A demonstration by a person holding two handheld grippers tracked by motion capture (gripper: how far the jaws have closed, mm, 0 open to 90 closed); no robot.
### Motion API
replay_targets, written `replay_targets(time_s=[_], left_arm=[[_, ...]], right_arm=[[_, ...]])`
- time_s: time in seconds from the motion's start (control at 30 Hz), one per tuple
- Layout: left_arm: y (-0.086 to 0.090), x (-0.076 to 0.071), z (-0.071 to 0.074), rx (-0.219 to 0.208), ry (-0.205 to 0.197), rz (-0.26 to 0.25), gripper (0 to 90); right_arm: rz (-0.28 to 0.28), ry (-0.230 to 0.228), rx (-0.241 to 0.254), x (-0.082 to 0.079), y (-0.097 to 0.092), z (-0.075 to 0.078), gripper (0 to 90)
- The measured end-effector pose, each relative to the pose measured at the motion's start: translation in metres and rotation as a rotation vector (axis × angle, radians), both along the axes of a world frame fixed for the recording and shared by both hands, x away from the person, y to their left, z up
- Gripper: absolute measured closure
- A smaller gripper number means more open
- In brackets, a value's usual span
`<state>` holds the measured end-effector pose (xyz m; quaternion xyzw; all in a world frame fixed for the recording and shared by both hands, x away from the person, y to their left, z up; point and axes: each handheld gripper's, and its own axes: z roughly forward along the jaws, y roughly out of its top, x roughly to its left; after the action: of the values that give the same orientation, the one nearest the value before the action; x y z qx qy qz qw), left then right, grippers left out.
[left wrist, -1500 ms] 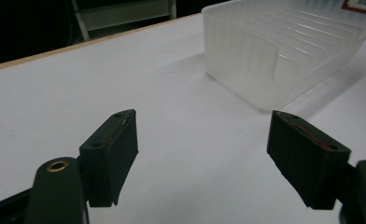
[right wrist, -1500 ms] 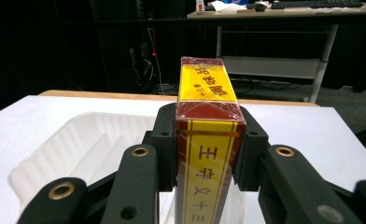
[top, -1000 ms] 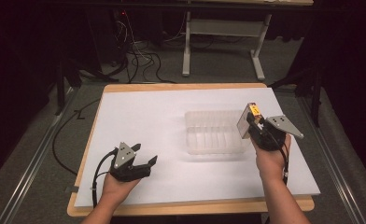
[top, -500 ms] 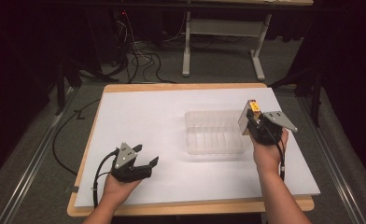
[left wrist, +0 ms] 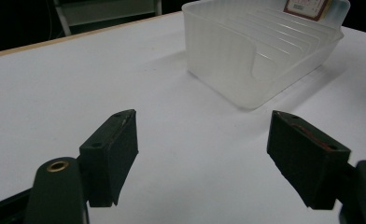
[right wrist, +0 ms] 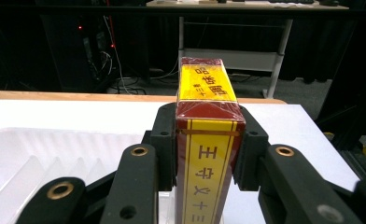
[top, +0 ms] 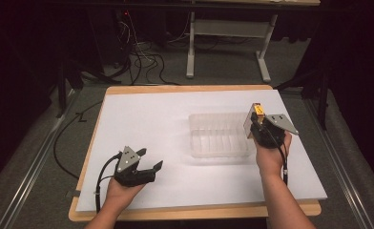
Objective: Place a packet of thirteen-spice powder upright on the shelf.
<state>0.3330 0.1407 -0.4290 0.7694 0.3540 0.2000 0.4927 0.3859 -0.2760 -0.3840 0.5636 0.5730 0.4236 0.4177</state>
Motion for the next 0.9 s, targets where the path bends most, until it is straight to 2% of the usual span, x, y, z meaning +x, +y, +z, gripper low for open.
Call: replay_targets(time_s=[0.6,0.9], left_arm=[[-0.001,0.001,-0.001,0.006,0.011,-0.014,25.3],[-0.002,0.001,-0.002,0.008,0.02,-0.022,25.3]], right_arm=[[-0.008,0.038,-0.004,0.007,0.001,-0.029,67.6],[-0.002,0.046,-0.02,0.008,0.002,-0.036,66.8]])
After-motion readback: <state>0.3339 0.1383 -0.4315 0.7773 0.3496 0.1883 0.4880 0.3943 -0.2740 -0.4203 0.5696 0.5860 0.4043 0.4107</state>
